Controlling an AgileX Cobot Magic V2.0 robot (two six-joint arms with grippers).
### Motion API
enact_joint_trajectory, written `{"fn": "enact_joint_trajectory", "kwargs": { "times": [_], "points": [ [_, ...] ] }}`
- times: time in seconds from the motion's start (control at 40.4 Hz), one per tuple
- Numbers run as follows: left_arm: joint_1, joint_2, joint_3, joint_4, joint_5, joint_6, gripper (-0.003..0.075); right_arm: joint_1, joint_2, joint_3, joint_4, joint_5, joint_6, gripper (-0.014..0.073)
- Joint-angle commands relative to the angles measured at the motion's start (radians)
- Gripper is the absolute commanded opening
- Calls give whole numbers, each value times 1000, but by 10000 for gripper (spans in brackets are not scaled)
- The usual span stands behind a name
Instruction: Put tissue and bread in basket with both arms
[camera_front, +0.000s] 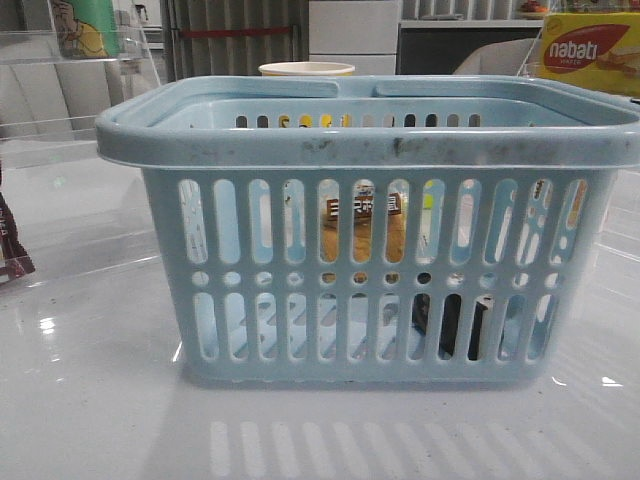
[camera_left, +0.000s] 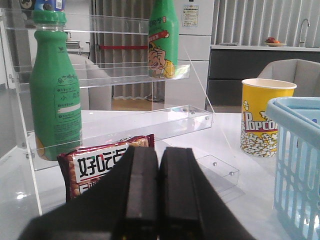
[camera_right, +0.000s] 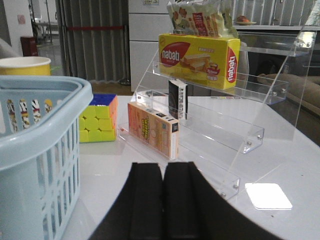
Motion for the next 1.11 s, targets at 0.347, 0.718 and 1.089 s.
{"fn": "enact_joint_trajectory", "kwargs": {
  "times": [0.347, 0.718, 1.089],
  "points": [
    [0, -17, 5, 0, -89, -5, 93, -5, -20, -5, -36, -58, 53, 57],
    [0, -17, 5, 0, -89, -5, 93, -5, -20, -5, -36, -58, 53, 57],
    [0, -17, 5, 0, -89, -5, 93, -5, -19, -5, -36, -58, 53, 57]
  ]
}}
